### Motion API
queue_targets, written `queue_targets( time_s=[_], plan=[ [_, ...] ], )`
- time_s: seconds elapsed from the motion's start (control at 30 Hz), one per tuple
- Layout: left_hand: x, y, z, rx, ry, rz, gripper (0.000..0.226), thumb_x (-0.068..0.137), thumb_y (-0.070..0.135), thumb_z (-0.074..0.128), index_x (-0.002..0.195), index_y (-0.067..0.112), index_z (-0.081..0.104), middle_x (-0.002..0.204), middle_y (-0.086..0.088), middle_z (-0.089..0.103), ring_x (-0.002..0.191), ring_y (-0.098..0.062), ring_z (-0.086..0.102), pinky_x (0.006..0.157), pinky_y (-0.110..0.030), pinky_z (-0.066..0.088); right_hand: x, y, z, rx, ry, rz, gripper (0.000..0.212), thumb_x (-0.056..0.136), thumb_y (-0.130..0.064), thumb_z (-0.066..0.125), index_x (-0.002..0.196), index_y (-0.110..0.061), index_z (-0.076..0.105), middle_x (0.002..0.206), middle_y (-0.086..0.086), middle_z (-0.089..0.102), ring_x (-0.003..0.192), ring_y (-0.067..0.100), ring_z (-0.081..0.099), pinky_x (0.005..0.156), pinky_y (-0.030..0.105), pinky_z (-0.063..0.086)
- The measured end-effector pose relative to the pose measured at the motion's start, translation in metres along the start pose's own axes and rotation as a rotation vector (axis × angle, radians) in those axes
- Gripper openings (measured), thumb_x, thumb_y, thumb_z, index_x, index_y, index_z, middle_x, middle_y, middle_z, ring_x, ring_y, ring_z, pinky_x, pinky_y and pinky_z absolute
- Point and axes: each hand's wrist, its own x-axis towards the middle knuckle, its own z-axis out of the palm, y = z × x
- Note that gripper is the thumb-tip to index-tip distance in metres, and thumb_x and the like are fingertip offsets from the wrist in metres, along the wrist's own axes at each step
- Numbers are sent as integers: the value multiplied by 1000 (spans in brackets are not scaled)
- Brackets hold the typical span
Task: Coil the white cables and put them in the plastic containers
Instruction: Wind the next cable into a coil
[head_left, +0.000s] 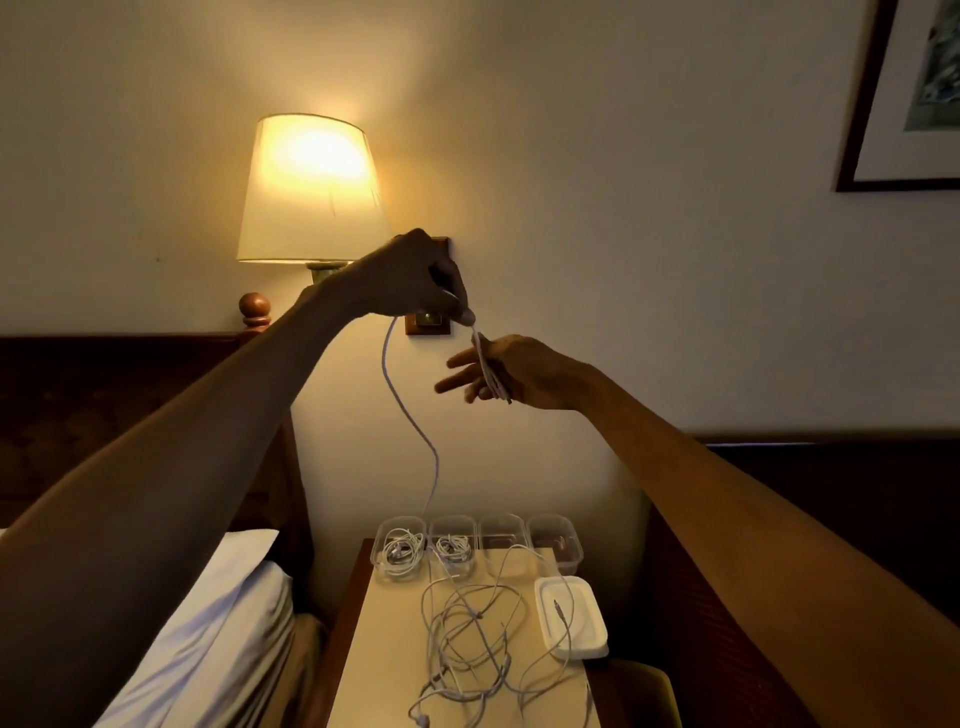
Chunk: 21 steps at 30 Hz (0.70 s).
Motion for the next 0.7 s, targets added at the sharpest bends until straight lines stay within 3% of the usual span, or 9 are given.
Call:
queue_targets(
  time_s=[0.1,0.2,0.33,0.4,0.5,0.57,0.63,0.7],
  plan=[
    [-4,-15,2,-84,162,4,13,78,22,80,86,12,77,79,-3,71,70,-14,63,57,-8,46,-10,-9,6,250,-14,-37,54,107,-32,20,132,8,48,95,10,72,50,8,50,52,14,39],
    [-7,-25,13,-236,251,-2,6,84,14,75,90,12,76,80,2,71,71,-5,65,58,-8,46,-18,-19,5,485,-138,-19,53,106,-32,22,125,5,53,70,4,64,37,7,39,43,12,28],
    [-14,-29,30,-325,336,-32,9,89,8,68,97,10,72,74,21,66,71,6,63,56,-7,45,-22,-28,1,704,-342,-3,49,105,-31,29,108,2,65,57,1,56,31,8,38,34,12,28],
    [-21,-30,41,-359,284,6,16,93,0,60,106,7,66,68,26,64,63,7,60,53,-7,44,-21,-30,-1,769,-388,-43,44,105,-28,30,107,1,63,56,0,57,31,8,40,34,12,29],
    [-26,-31,66,-409,133,-72,15,98,9,54,100,13,68,65,15,61,53,-3,53,48,-13,40,-16,-33,-3,906,-306,-134,38,105,-23,33,115,2,60,68,5,62,37,7,43,39,11,34],
    [-26,-26,78,-456,34,-227,17,100,20,53,95,19,70,68,-1,56,53,-10,47,46,-21,39,-13,-35,-6,856,-119,-242,39,104,-23,37,127,3,55,92,11,70,47,6,49,47,10,42],
    [-26,-19,84,-481,-68,-277,19,101,23,52,95,21,70,69,-6,54,52,-13,46,45,-23,38,-10,-36,-8,720,18,-321,43,106,-26,35,134,4,48,122,17,65,71,10,66,70,15,56],
    [-24,-9,83,-427,-162,-264,19,101,22,51,102,25,70,67,-4,56,48,-9,46,43,-20,38,-3,-34,-10,601,131,-309,48,107,-28,30,139,6,39,136,22,55,103,24,67,92,30,53]
  ],
)
